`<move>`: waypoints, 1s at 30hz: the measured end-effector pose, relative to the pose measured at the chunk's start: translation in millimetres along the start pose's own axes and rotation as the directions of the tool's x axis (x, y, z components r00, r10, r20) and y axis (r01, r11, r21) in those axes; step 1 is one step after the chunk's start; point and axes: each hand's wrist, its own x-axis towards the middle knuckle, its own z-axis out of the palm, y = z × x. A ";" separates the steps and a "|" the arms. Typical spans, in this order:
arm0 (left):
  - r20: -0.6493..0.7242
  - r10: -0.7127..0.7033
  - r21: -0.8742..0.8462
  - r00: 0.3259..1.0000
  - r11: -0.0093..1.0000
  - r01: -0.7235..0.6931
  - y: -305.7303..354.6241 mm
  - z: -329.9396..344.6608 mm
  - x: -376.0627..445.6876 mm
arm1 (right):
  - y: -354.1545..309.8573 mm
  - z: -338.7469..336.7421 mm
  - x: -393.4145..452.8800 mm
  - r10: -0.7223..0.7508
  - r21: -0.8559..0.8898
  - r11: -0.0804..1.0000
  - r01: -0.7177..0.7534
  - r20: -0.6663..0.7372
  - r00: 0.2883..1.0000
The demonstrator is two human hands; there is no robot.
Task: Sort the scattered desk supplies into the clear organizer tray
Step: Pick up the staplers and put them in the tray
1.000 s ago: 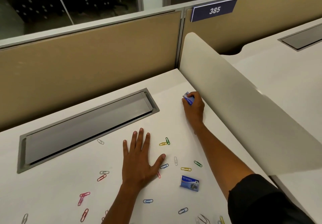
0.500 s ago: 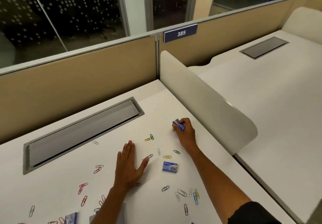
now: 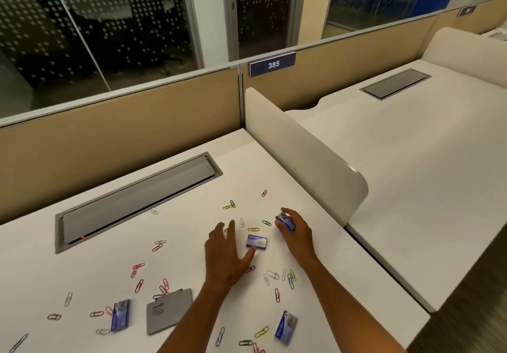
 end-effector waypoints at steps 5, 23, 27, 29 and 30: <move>0.081 -0.057 0.018 0.995 0.998 0.055 35.9 19.4 -5.1 | 7.1 -12.8 -24.1 0.035 0.020 0.999 -0.035 -0.011 0.999; -0.015 0.103 -0.211 0.995 0.972 -0.104 41.8 34.2 -26.4 | 15.7 -26.0 -67.1 -0.026 -0.112 0.993 0.025 -0.008 1.000; -0.030 0.129 -0.303 0.991 0.944 -0.132 25.9 30.3 -46.2 | 12.3 -27.7 -70.2 -0.001 -0.147 0.989 -0.001 -0.009 1.000; -0.027 0.110 -0.317 0.994 0.942 -0.113 18.7 25.4 -56.3 | 8.7 -27.4 -70.9 0.009 -0.150 0.989 -0.012 -0.019 1.000; -0.028 0.100 -0.326 0.995 0.940 -0.104 14.3 22.0 -61.9 | 6.3 -26.5 -71.6 0.016 -0.152 0.988 -0.019 -0.026 1.000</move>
